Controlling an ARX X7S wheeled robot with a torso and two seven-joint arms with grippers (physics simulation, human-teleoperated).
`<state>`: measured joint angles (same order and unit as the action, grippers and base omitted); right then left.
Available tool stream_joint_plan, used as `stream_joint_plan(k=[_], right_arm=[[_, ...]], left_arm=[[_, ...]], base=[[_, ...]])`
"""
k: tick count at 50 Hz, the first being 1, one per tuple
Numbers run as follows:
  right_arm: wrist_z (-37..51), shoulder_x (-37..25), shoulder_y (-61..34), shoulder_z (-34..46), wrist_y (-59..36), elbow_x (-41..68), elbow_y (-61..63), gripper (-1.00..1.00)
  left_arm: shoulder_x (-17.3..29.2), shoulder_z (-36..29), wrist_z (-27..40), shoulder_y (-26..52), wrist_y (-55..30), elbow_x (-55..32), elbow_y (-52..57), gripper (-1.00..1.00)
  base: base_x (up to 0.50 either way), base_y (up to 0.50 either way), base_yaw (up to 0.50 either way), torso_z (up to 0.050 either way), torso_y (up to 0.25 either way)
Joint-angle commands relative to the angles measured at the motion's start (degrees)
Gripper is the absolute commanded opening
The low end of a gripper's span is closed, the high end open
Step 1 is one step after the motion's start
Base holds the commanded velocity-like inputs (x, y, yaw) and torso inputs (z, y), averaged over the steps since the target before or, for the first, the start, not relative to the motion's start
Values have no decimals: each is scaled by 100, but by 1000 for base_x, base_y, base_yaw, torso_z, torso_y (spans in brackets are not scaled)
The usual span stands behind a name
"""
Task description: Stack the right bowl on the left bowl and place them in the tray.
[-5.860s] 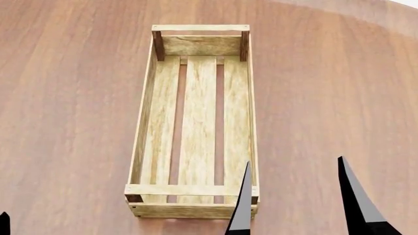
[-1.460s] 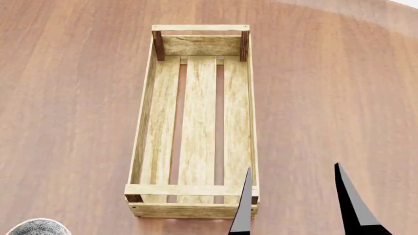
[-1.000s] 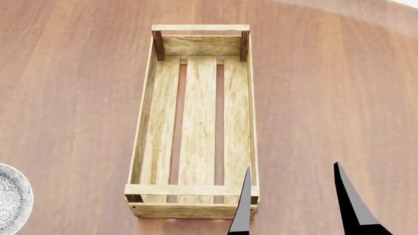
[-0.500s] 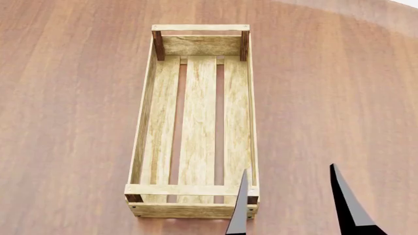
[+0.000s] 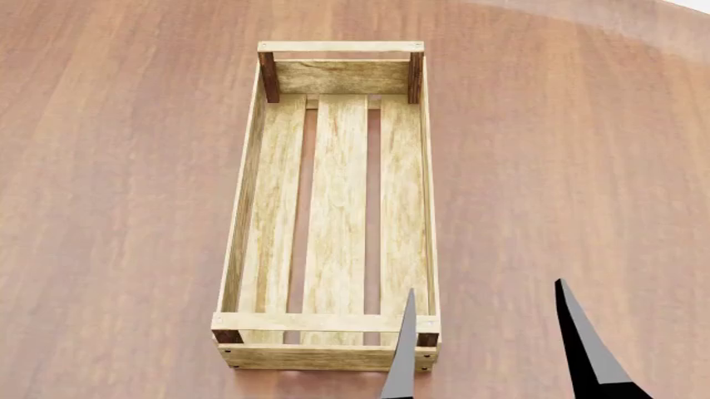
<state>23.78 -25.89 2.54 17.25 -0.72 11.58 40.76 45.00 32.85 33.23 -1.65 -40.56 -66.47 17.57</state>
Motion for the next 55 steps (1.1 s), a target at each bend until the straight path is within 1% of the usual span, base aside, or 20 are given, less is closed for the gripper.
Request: stream_joint_plan(k=[1, 8, 20, 33, 55], right_arm=[[-115, 85, -8, -98, 0, -108, 6, 100], [-100, 77, -10, -100, -3, -101, 6, 100], [-98, 79, -9, -72, 30, -89, -61, 100], [-76, 75, 13, -60, 56, -80, -98, 100], [-62, 56, 34, -21, 112, -93, -159, 100]], left_arm=[[-175, -216, -144, 296, 129, 218, -454, -100], [-303, -201, -211, 166, 136, 196, -622, -100], [-563, 126, -285, -254, 251, 139, -828, -100], [-776, 462, -308, -727, 364, 111, -667, -100], [-856, 505, -302, -602, 547, 264, -1001, -100]], base=[[0, 0, 0, 0, 0], [0, 0, 0, 0, 0], [0, 0, 0, 0, 1], [0, 0, 0, 0, 0], [0, 0, 0, 0, 0]])
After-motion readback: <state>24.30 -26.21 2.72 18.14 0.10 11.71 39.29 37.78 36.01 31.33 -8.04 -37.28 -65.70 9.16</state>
